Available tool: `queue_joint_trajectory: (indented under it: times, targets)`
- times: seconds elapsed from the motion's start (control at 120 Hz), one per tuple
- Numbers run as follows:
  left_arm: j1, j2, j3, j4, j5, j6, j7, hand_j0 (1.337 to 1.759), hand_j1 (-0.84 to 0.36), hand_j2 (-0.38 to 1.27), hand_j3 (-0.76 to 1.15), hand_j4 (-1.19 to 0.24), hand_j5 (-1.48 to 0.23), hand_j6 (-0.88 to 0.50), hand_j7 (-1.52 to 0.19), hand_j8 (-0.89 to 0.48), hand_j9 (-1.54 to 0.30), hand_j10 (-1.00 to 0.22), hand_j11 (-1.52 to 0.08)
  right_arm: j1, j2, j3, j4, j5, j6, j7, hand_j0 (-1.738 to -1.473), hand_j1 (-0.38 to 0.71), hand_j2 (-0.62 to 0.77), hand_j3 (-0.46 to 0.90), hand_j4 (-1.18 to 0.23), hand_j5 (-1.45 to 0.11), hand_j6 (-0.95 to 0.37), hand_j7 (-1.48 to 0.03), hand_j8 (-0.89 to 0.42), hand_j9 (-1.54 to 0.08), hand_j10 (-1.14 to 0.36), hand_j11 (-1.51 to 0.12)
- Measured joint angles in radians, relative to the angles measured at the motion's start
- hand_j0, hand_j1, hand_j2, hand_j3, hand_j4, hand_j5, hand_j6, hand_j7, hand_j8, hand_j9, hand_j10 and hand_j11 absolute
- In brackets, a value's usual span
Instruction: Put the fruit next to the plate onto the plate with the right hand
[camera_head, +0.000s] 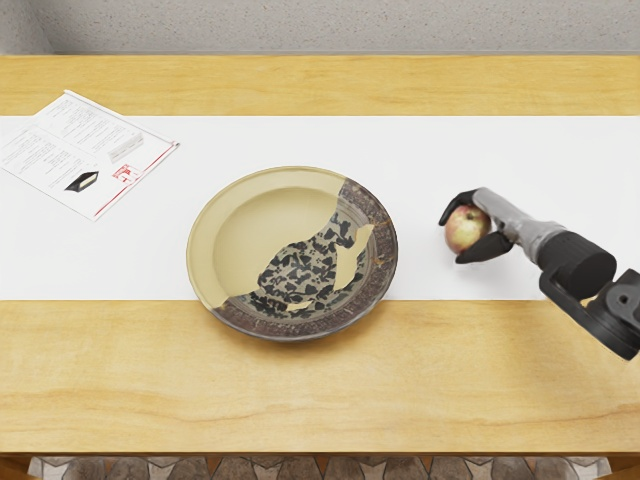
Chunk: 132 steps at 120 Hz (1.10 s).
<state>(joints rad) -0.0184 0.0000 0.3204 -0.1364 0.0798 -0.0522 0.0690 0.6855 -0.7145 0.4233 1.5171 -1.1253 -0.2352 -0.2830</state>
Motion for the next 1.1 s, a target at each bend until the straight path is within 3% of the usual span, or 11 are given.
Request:
queue_joint_trajectory:
  times: [0.142, 0.433, 0.65, 0.833, 1.1]
  targets:
    - [0.0, 0.0, 0.0, 0.0, 0.0, 0.0, 0.0, 1.658, 0.06, 0.05, 0.0, -0.24, -0.32, -0.24, -0.32, -0.24, -0.32, -0.24, -0.32, 0.034, -0.02, 0.052, 0.016, 0.108, 0.094, 0.014, -1.645, 0.17, 0.02, 0.0, -0.64, -0.99, -0.28, -0.93, -0.16, -0.98, -0.35, -0.95]
    - [0.0, 0.0, 0.0, 0.0, 0.0, 0.0, 0.0, 1.658, 0.06, 0.05, 0.0, -0.24, -0.32, -0.24, -0.32, -0.24, -0.32, -0.24, -0.32, 0.043, -0.029, 0.273, 0.019, 0.397, 0.438, 0.02, -1.646, 0.24, 0.15, 0.0, -0.64, -1.0, -0.24, -0.95, -0.12, -0.99, -0.3, -0.98]
    - [0.0, 0.0, 0.0, 0.0, 0.0, 0.0, 0.0, 1.658, 0.06, 0.05, 0.0, -0.24, -0.32, -0.24, -0.32, -0.24, -0.32, -0.24, -0.32, 0.045, 0.078, 0.334, 0.019, 0.532, 0.603, 0.017, -1.647, 0.26, 0.17, 0.0, -0.66, -1.0, -0.21, -0.95, -0.13, -0.99, -0.29, -0.99]
    - [0.0, 0.0, 0.0, 0.0, 0.0, 0.0, 0.0, 1.658, 0.06, 0.05, 0.0, -0.24, -0.32, -0.24, -0.32, -0.24, -0.32, -0.24, -0.32, 0.046, 0.226, 0.34, 0.015, 0.475, 0.628, 0.01, -1.646, 0.25, 0.17, 0.0, -0.69, -1.0, -0.22, -0.95, -0.13, -1.0, -0.29, -0.99]
    - [0.0, 0.0, 0.0, 0.0, 0.0, 0.0, 0.0, 1.658, 0.06, 0.05, 0.0, -0.24, -0.32, -0.24, -0.32, -0.24, -0.32, -0.24, -0.32, 0.052, 0.415, 0.318, -0.068, 0.161, 0.609, 0.008, -1.647, 0.23, 0.14, 0.0, -0.69, -1.0, -0.23, -0.95, -0.14, -1.0, -0.3, -1.0]
